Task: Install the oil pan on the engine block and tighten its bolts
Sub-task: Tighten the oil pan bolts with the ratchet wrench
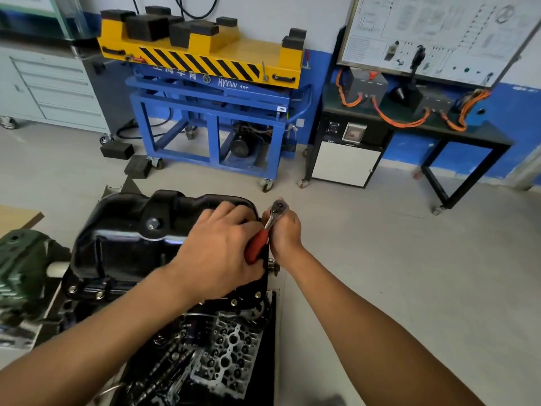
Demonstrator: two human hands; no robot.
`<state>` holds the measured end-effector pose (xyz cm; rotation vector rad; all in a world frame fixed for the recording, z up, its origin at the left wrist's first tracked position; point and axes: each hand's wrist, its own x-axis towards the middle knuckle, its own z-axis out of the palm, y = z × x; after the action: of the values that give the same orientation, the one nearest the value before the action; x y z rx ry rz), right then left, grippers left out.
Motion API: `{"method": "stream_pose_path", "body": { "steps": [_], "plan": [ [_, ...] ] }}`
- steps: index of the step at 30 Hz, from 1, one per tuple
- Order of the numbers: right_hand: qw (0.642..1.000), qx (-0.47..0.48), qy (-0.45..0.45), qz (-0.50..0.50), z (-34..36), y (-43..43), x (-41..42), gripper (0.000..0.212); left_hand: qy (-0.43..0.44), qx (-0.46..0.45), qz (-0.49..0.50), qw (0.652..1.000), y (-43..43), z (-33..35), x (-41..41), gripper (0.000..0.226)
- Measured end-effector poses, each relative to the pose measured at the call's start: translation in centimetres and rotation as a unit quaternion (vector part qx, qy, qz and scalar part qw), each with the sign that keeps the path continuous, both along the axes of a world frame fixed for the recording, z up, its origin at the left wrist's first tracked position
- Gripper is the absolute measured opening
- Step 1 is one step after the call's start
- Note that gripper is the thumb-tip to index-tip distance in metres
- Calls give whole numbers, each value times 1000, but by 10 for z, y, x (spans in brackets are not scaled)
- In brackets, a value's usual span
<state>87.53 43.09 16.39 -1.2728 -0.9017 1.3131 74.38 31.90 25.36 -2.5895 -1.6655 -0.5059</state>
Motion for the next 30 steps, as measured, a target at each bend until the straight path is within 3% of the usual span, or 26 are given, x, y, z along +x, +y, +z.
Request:
{"method": "stream_pose_path", "body": {
  "steps": [10,16,23,27,30],
  "plan": [
    [997,27,-51,46,5,-2,-3,57,-75,-222,-64,970,43,40,-50,82],
    [992,51,-99,54,9,-1,-3,54,-60,-269,-73,959,76,49,-60,73],
    [995,51,-83,34,9,-2,-6,55,-100,-316,-138,933,95,43,-71,65],
    [995,44,-87,24,11,-4,-7,58,-118,-310,-127,935,90,42,-70,66],
    [996,52,-61,28,14,-7,-5,59,-118,-272,-106,949,75,38,-63,54]
  ]
}}
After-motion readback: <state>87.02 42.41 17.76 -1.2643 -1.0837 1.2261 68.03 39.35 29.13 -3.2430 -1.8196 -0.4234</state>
